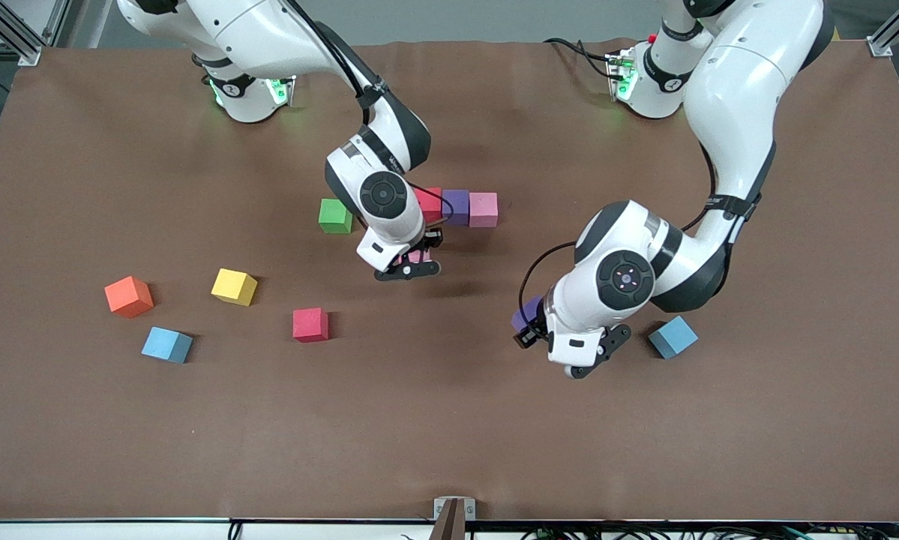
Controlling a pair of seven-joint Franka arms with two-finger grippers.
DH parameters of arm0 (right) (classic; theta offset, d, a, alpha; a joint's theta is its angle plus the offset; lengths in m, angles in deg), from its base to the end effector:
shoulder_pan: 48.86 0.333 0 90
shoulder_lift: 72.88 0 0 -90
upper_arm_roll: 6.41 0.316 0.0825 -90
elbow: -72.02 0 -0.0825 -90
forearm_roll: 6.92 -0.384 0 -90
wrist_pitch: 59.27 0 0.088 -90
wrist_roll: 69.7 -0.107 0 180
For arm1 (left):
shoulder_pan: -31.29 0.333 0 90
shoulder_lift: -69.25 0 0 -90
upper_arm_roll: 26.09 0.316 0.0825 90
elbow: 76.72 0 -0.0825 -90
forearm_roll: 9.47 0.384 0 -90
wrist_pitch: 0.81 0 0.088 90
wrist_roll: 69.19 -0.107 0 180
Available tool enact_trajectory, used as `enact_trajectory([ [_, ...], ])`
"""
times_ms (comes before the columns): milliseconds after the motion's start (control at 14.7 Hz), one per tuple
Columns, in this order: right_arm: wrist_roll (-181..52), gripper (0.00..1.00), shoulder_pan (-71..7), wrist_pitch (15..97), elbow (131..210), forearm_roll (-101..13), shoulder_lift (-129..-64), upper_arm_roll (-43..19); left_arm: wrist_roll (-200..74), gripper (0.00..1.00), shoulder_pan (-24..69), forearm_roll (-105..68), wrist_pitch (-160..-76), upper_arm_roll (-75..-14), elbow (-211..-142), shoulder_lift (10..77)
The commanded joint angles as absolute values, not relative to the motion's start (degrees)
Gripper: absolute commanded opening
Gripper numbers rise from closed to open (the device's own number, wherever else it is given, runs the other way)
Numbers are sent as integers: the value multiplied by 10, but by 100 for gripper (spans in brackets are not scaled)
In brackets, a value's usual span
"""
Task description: Arrange 11 blocks into digit 3
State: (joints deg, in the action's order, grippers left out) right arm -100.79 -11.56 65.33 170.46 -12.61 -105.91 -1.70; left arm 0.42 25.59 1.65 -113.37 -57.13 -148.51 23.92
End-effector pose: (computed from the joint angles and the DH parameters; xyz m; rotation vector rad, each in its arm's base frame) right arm 0.4901 0.4401 0.2451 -3.0963 -0.1840 0.2630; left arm 0.6594 -0.3440 0.3345 2.8446 0.9444 -0.2117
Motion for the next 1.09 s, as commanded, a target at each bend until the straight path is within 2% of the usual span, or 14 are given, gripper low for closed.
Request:
enact_trajectory([
  [0, -1006, 30, -107, 638, 1694, -131, -1065, -20, -29, 17, 312, 6, -1123, -621, -1525, 255],
  [1020, -1013, 30, -78, 644, 1698, -168, -1086, -20, -38, 17, 310, 8, -1122, -622, -1541, 250],
])
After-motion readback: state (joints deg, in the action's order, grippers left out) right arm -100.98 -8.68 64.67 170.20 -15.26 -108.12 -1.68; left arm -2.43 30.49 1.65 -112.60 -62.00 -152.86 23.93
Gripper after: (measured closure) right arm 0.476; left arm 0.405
